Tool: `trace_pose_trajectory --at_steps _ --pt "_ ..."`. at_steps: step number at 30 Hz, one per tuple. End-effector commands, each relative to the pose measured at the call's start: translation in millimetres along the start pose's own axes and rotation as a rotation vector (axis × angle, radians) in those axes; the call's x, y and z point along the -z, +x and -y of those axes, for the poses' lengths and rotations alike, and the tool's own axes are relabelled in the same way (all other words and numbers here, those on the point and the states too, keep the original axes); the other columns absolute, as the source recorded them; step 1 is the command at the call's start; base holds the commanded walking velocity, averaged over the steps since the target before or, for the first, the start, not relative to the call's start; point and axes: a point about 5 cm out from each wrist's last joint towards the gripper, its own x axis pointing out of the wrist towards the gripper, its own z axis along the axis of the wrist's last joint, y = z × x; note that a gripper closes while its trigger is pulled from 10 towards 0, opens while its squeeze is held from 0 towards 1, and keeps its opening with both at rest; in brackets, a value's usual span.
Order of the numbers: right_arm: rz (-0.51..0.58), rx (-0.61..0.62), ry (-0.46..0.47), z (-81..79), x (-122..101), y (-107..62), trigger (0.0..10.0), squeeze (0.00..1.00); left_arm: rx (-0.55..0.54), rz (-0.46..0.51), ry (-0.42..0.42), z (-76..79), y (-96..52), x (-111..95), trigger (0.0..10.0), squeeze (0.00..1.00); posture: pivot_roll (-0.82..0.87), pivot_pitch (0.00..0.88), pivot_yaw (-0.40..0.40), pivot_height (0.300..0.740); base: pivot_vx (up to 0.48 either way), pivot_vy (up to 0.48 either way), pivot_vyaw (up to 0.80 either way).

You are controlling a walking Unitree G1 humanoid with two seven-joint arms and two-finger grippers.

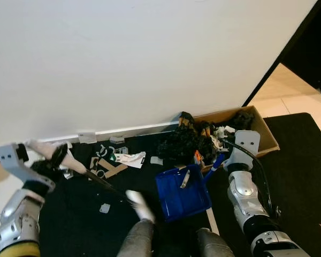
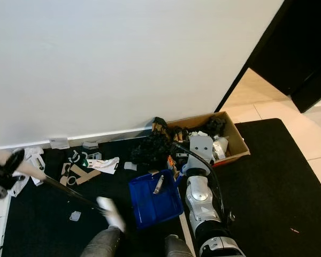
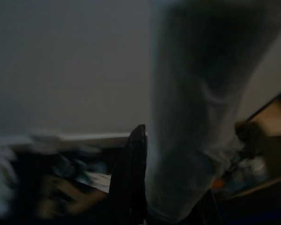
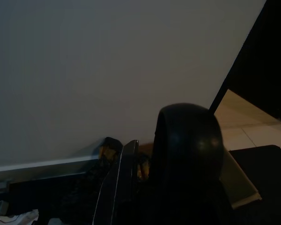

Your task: Sweep floor

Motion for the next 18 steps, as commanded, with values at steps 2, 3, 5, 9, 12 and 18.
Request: trace_pose_trajectory --at_steps 2,3,5,9,12,18 --pt "-0.102 -0.001 -0.018 2.0 21 -12.6 10.0 0.00 0.094 -0.014 0.178 5.8 1.9 -10 10.0 0.00 0.22 0.255 -0.041 0.740 0.000 0.000 0.00" --pt "-0.101 -0.001 -0.018 1.9 21 -12.5 10.0 0.00 0.127 -0.020 0.222 8.7 4.0 -12 10.0 0.00 0.22 0.255 -0.041 0.740 0.000 0.000 0.00" --pt "-0.097 -0.002 -0.016 1.7 20 -12.4 10.0 0.00 0.141 -0.011 0.252 10.7 7.6 -16 10.0 0.00 0.22 0.254 -0.039 0.740 0.000 0.000 0.00" --pt "-0.052 -0.003 0.009 0.5 11 -8.6 10.0 0.00 0.117 -0.005 0.264 12.9 17.2 -22 10.0 0.00 0.21 0.247 -0.034 0.740 0.000 0.000 0.00" --pt "0.020 -0.012 0.042 0.9 -5 -2.5 10.0 0.00 0.031 -0.045 0.097 14.8 24.0 -21 10.0 0.00 0.21 0.244 -0.035 0.740 0.000 0.000 0.00" --pt "0.145 -0.074 0.053 2.4 -33 1.9 10.0 0.00 0.027 -0.058 0.113 22.7 26.7 -28 10.0 0.00 0.21 0.239 -0.040 0.740 0.000 0.000 0.00"
